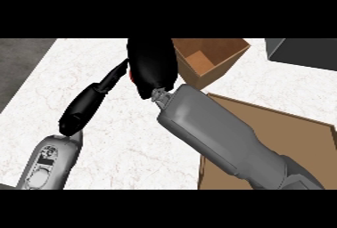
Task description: Pick the tomato from the tray and place it in the cardboard box
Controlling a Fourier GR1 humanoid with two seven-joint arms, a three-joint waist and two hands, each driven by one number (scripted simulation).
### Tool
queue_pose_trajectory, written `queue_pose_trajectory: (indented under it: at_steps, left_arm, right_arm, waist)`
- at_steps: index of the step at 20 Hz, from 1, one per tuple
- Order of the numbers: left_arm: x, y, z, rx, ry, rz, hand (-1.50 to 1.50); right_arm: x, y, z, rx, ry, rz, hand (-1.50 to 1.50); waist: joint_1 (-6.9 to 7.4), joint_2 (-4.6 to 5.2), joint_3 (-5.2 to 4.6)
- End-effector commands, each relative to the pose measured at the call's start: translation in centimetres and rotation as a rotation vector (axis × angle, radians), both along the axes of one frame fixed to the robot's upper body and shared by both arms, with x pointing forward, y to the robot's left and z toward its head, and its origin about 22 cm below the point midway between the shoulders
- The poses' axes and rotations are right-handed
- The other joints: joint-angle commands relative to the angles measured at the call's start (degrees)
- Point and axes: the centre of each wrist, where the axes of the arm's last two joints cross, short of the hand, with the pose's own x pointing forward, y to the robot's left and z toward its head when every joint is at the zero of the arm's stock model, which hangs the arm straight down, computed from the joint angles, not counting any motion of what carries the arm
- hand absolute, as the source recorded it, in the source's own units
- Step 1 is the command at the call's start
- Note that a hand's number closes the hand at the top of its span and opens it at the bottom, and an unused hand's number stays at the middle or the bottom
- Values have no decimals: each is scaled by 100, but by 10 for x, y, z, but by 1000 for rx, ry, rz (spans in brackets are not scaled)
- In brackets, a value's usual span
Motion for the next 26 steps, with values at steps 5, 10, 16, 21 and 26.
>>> queue_pose_trajectory:
  at_steps: [5,10,16,21,26]
  left_arm:
    - [1,1,-7,-6,25,37,0]
    - [0,25,-1,7,4,81,0]
    - [8,25,1,8,-1,106,0]
    - [-10,39,-11,-12,30,128,0]
    - [-2,32,-9,-13,15,145,0]
  right_arm:
    - [27,13,48,267,-103,-276,150]
    - [44,17,63,329,-117,-365,150]
    - [79,1,47,193,-65,-429,150]
    - [100,-28,28,161,222,-426,150]
    - [113,-47,22,137,364,-388,150]
  waist:
    - [-256,-19,-3]
    - [-404,-62,3]
    - [-598,-8,4]
    - [-681,-63,17]
    - [-784,-54,17]
